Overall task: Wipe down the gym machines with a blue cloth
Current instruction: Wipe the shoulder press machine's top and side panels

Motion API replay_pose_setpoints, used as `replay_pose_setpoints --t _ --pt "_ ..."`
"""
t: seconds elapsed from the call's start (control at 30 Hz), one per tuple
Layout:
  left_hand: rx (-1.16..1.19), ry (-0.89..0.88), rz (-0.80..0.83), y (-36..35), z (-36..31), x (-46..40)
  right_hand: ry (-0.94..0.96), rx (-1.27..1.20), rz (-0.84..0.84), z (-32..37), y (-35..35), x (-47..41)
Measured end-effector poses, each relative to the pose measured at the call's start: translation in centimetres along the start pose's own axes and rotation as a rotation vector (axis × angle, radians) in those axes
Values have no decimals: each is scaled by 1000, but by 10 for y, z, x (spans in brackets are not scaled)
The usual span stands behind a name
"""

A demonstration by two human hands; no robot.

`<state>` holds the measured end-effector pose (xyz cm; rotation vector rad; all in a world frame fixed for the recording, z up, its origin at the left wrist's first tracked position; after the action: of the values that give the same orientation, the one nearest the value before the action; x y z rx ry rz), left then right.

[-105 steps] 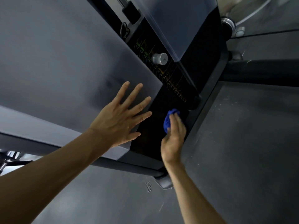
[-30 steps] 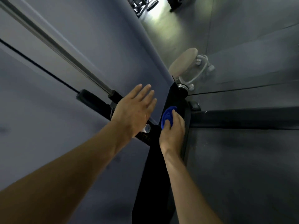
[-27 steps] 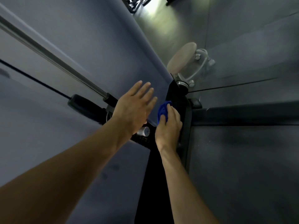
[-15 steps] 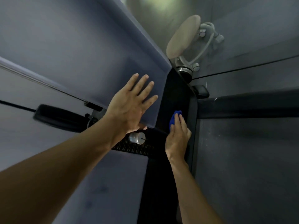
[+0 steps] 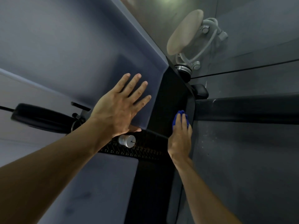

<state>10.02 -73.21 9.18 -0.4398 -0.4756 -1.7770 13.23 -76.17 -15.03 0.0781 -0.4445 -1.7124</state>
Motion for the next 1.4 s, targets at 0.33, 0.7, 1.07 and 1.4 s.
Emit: replay_pose_setpoints --t 0.33,0.7,1.07,1.4 --pt "30 0 14 -2 -2 0 332 -187 -144 81 23 17" --pt "141 53 51 7 4 -5 401 -373 -223 127 52 3" --pt "182 -42 52 2 10 -17 203 -295 -176 72 38 -41" --pt "210 -69 45 0 7 -18 53 -264 -106 24 33 -89"
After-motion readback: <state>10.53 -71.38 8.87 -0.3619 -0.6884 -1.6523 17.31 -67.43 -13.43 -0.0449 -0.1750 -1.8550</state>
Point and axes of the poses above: each hand's wrist, its own x-axis away from the middle knuckle, its own y-axis out of the back of the hand, z = x × y, the point moved 8 cm from there along -x, towards the middle knuckle, and after that the axes turned 1 degree about y, right-handed, at the moved point
